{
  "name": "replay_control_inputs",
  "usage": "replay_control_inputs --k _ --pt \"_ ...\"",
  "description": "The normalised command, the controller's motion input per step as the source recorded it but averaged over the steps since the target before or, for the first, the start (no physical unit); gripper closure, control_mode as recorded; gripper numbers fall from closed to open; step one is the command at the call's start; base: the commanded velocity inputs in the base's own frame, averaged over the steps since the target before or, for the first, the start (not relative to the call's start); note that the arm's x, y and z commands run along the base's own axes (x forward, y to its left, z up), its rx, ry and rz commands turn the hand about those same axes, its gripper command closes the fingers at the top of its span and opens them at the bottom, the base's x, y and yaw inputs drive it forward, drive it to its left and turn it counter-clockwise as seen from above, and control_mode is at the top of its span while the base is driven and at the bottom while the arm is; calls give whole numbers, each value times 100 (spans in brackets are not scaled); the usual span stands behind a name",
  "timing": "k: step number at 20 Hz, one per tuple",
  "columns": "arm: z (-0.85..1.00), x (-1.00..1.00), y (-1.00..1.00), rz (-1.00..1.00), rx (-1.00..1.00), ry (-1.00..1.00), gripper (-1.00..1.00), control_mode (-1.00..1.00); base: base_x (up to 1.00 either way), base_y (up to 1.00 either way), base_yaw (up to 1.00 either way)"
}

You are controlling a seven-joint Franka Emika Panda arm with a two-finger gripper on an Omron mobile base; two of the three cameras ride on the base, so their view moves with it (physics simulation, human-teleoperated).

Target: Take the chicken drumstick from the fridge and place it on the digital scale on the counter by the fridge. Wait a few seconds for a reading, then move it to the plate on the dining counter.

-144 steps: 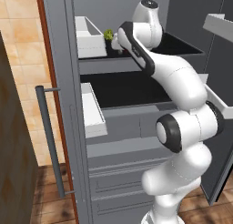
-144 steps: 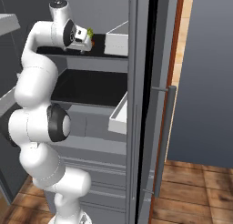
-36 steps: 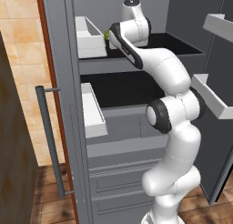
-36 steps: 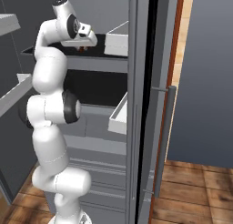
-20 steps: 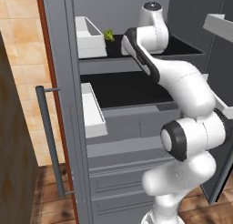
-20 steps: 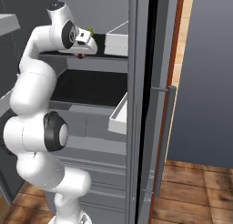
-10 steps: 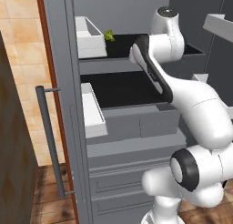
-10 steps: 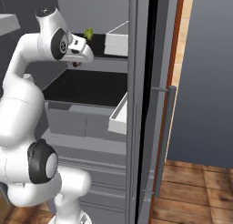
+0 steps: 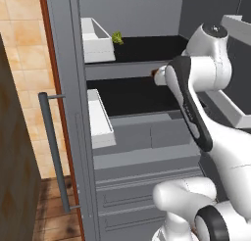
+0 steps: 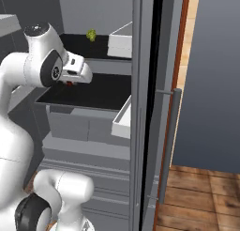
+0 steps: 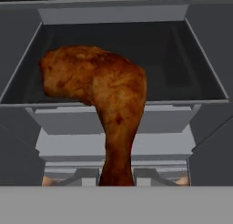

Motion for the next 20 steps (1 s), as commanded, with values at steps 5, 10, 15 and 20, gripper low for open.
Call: replay_control_inputs --k 5,10,15,20 --pt "0 -100 0 6 -1 0 100 -100 0 0 0" --pt "0 -99 0 2 -4 0 100 -100 0 0 0" --pt "-20 -71 0 0 -1 0 100 -100 0 0 0" --pt "-33 -22 0 0 0 0 100 -100 0 0 0"
